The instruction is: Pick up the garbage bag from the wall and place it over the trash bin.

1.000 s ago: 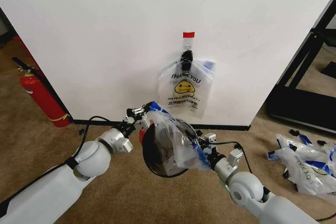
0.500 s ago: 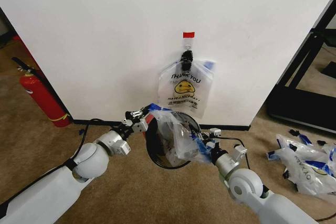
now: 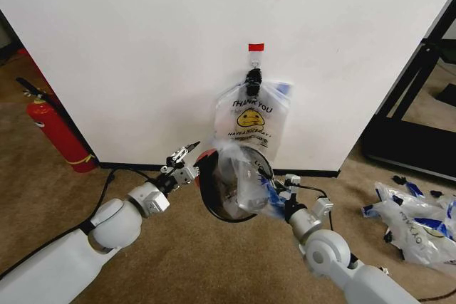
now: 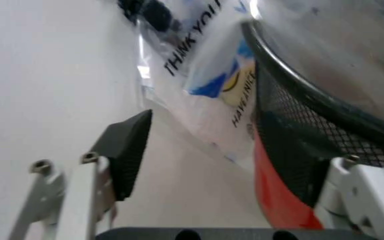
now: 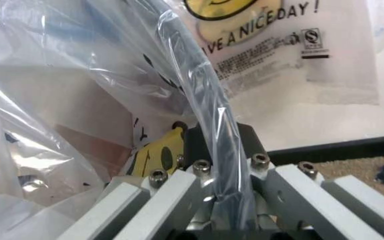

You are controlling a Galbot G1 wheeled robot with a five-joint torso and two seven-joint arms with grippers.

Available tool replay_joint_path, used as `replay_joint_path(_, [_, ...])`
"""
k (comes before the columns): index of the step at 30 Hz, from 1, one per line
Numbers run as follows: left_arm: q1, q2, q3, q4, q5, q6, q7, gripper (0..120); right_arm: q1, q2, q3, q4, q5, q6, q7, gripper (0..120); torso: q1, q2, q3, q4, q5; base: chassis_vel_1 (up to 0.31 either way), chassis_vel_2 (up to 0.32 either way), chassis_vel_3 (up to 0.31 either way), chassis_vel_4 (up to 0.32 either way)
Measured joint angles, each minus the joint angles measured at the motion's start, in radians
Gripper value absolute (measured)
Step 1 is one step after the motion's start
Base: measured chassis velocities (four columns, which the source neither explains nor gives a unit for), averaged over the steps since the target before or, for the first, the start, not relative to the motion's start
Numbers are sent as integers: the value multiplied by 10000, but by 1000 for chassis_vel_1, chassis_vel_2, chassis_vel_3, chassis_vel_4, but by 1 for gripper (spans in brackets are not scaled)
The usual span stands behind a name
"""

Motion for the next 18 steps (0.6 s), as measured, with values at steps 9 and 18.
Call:
replay_joint_path(9, [899,-220,-168,-2666,-4157,1764,-2964,100,-220,378,-650,252,-1334,1020,1712,0,-1,0,-1,0,1,0,0,0,0])
replay_joint_path(18, [689,-1089,512,-4315,-12495,3861,-5015,100,-256,1362,-1666,-316,-3763,2666,3954,0,-1,0,-1,0,2,0,0,0,0])
